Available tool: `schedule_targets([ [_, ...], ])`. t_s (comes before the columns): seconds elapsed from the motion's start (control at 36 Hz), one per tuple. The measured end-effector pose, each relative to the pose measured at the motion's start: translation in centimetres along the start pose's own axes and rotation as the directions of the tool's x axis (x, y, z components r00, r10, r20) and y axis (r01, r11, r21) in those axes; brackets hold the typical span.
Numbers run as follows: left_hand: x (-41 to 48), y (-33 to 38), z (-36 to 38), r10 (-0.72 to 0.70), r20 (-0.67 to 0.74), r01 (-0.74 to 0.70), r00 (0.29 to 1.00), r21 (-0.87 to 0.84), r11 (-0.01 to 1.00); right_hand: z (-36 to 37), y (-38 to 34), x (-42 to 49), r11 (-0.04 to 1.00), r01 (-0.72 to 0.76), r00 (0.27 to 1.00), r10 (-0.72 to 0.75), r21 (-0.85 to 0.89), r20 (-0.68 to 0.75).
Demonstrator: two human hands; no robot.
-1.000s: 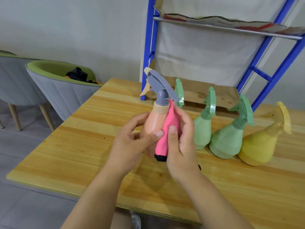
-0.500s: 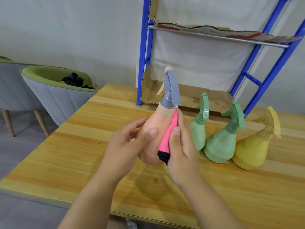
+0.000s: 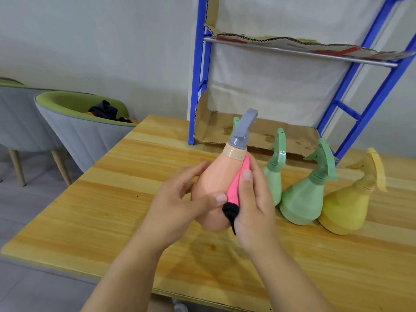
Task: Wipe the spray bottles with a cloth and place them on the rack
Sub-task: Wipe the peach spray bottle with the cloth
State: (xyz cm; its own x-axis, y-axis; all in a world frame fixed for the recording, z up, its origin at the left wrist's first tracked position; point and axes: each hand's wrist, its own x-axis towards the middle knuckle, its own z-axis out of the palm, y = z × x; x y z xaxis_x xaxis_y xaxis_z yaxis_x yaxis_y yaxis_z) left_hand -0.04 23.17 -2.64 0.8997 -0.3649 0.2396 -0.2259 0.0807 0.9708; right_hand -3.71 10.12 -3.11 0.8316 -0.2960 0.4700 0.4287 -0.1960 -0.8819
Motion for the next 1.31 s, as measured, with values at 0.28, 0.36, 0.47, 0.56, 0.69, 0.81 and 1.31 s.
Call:
schedule_targets([
  [0.28, 0.1, 0.2, 0.0, -0.057, 0.077, 0.075, 0.995, -0.263, 0.962, -1.8, -1.8, 0.5, 0.959, -0.131, 0.991, 0.116, 0.25, 0.072],
  [0.36, 0.4, -0.2, 0.4, -0.052, 0.042, 0.059, 0.998, -0.171, 0.984, -1.0, -1.0, 0.1, 0.977, -0.081, 0.995, 0.091, 0.199, -0.045],
  [0.47, -0.1, -0.5, 0.7, -0.023, 0.045, 0.026, 0.999, -0.058, 0.998, -0.2, -0.6, -0.6, 0.997, -0.045, 0.994, 0.052, 0.067, -0.099],
  [0.56, -0.2, -0.5, 0.5, -0.067, 0.027, 0.07, 0.997, -0.181, 0.981, -0.3, -0.6, -0.7, 0.997, -0.024, 0.997, 0.03, 0.078, -0.078],
  [0.69, -0.2, 0.2, -0.1, -0.1, 0.106, 0.127, 0.989, -0.29, 0.949, -1.6, -1.2, -0.2, 0.958, -0.083, 0.996, 0.076, 0.274, 0.036],
  [0.81, 0.0, 0.6, 0.0, -0.12, 0.11, 0.147, 0.987, -0.277, 0.95, -1.7, -1.1, -0.1, 0.949, -0.073, 0.997, 0.077, 0.305, 0.001],
  [1.31, -0.1, 0.2, 0.1, -0.132, 0.104, 0.158, 0.986, -0.318, 0.935, -2.1, -1.1, 0.3, 0.983, -0.064, 0.996, 0.054, 0.171, 0.065],
])
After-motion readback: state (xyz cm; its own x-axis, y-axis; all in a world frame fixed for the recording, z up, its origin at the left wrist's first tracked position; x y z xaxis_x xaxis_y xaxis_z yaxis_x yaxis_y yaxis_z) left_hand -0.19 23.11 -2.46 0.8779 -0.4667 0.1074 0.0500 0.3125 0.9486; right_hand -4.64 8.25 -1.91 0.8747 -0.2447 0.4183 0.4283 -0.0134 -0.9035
